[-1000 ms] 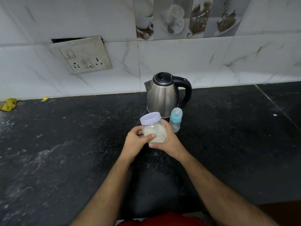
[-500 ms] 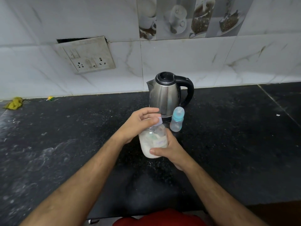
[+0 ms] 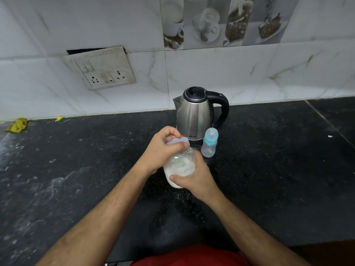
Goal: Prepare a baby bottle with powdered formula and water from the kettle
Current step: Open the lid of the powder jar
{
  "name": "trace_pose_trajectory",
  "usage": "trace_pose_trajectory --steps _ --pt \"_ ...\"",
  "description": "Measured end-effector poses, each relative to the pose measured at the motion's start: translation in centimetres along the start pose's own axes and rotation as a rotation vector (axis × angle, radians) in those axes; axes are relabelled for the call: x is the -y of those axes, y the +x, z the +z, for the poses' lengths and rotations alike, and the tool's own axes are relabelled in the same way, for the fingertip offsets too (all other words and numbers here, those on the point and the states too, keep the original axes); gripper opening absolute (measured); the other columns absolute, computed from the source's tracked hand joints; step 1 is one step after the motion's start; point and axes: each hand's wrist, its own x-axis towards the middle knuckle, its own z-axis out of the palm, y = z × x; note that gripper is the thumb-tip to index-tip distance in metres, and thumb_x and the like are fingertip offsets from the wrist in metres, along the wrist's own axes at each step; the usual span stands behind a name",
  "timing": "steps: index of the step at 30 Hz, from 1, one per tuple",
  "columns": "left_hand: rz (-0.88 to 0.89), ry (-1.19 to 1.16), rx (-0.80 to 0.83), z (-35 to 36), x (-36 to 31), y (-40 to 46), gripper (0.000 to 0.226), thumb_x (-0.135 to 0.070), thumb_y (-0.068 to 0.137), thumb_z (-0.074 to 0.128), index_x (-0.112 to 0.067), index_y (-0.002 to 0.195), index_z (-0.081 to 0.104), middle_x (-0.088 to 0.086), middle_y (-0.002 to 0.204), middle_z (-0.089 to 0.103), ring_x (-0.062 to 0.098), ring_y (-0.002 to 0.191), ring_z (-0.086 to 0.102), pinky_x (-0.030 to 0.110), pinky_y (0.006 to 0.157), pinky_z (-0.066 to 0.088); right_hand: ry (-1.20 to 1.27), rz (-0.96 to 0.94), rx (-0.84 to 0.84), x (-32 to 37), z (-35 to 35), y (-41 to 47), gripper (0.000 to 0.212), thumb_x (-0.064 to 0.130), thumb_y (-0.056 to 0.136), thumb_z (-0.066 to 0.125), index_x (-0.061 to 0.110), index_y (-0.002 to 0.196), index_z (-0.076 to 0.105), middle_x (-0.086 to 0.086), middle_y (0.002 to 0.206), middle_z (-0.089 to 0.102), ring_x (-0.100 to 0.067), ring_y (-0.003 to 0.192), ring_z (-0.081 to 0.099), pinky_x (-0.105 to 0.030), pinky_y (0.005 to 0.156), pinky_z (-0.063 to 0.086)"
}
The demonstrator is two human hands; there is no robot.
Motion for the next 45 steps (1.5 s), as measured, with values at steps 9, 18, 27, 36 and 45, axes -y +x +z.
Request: trace_pose_trajectory --steps 9,18,27,36,45 --pt "0.045 0.209 -0.231 0.9 -0.7 -0.8 0.023 -0.039 0.062 0.075 -0.031 0.071 0.055 0.004 0.090 0.072 0.022 0.085 0.068 0.047 0.081 0.056 -0.080 -0.047 -0.108 1.5 0.9 -0.7 0.079 0.044 0.057 0.084 0.040 0.124 0.043 0.017 0.112 0.065 0.001 0.101 0.064 -0.022 0.082 0.056" --pt "-0.097 0.163 -0.200 -0.2 -1.0 -0.1 0.062 -0.052 0.057 0.083 -0.034 0.111 0.058 -0.007 0.100 0.074 0.010 0.091 0.072 0.042 0.088 0.059 -0.093 -0.050 -0.004 1.5 0.9 0.0 0.094 0.039 0.055 0.089 0.042 0.131 0.033 0.019 0.127 0.055 0.001 0.113 0.058 -0.029 0.094 0.053" --pt "-0.110 0.120 -0.057 -1.3 -1.8 -1.7 0.076 -0.057 0.070 0.079 -0.029 0.133 0.048 -0.006 0.114 0.069 0.007 0.102 0.069 0.024 0.083 0.054 -0.043 -0.050 0.025 0.1 1.2 0.2 0.091 0.029 0.055 0.090 0.030 0.135 0.046 0.007 0.123 0.065 -0.013 0.113 0.064 -0.044 0.093 0.055" --pt "-0.126 0.096 -0.026 -4.1 -1.3 -2.5 0.054 -0.016 0.091 0.068 -0.025 0.139 0.046 0.002 0.128 0.065 0.008 0.113 0.065 0.035 0.109 0.045 -0.017 -0.038 -0.009 0.2 0.1 -0.1 0.091 0.033 0.052 0.088 0.035 0.132 0.043 0.015 0.124 0.060 -0.002 0.113 0.059 -0.031 0.093 0.054" --pt "-0.094 0.159 -0.050 -2.2 -1.6 -2.6 0.088 -0.051 0.072 0.080 -0.030 0.147 0.038 0.000 0.140 0.054 0.006 0.124 0.056 0.025 0.098 0.051 -0.031 -0.051 0.006 0.7 0.7 -0.3 0.090 0.031 0.054 0.088 0.032 0.132 0.043 0.014 0.123 0.060 -0.001 0.112 0.060 -0.032 0.093 0.055"
